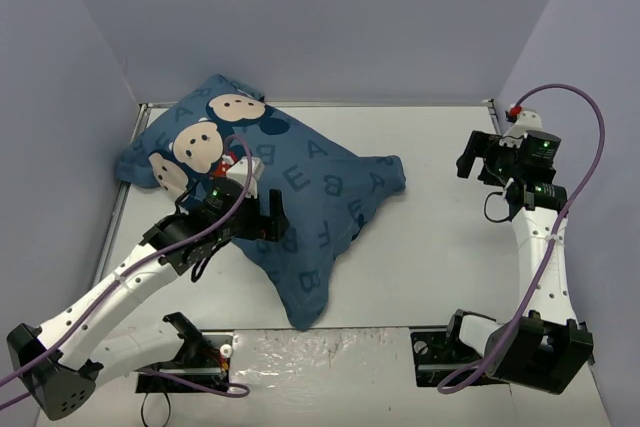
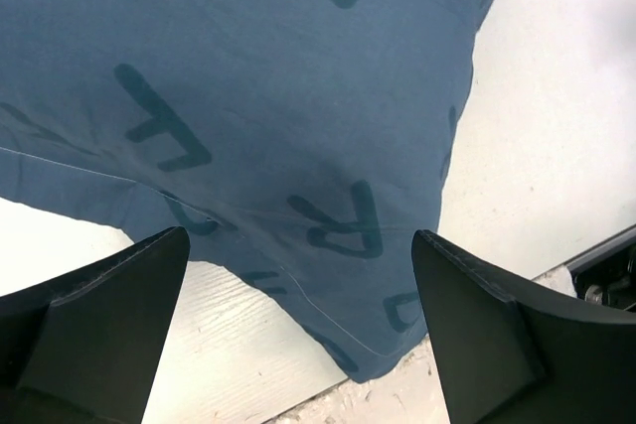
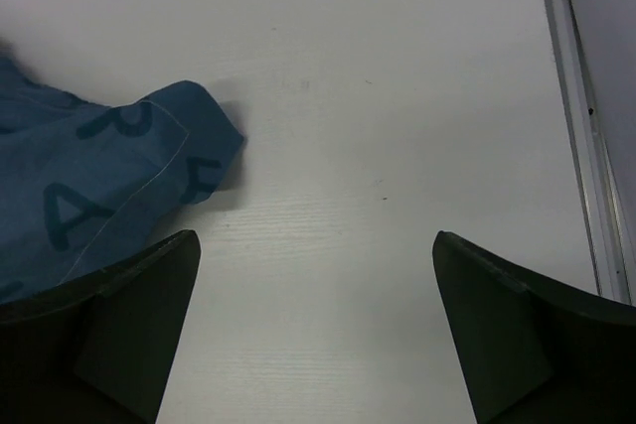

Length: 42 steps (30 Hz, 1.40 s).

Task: Remove the pillowcase from the pillow

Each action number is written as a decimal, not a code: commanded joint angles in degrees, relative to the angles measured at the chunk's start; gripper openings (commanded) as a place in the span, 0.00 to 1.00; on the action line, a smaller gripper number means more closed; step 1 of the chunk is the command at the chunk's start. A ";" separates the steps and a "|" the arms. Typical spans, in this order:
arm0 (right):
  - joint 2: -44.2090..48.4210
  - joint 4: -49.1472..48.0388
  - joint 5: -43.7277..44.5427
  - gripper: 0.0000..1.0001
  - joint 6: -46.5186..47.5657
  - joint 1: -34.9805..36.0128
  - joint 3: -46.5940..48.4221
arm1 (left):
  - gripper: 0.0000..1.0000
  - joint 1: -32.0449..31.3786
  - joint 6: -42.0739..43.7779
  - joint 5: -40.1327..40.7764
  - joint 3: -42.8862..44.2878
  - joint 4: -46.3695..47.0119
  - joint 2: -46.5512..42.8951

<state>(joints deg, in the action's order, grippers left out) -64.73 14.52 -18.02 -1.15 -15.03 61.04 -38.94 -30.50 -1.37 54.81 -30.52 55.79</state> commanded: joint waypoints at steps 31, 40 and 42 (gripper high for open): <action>-3.47 23.44 -28.03 1.00 39.90 13.80 2.86 | 0.95 -44.11 -38.48 44.70 10.50 -22.66 25.94; -5.41 23.53 -32.87 1.00 44.03 14.23 2.51 | 0.97 -41.93 -44.90 49.09 12.61 -23.53 38.78; -4.62 23.53 -33.13 1.00 45.88 14.32 2.16 | 0.94 -39.99 -45.96 48.57 11.03 -23.18 39.22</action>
<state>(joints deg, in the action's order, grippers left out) -70.39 37.08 -47.94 41.08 -1.32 63.61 -81.17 -71.37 43.66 65.23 -50.52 96.29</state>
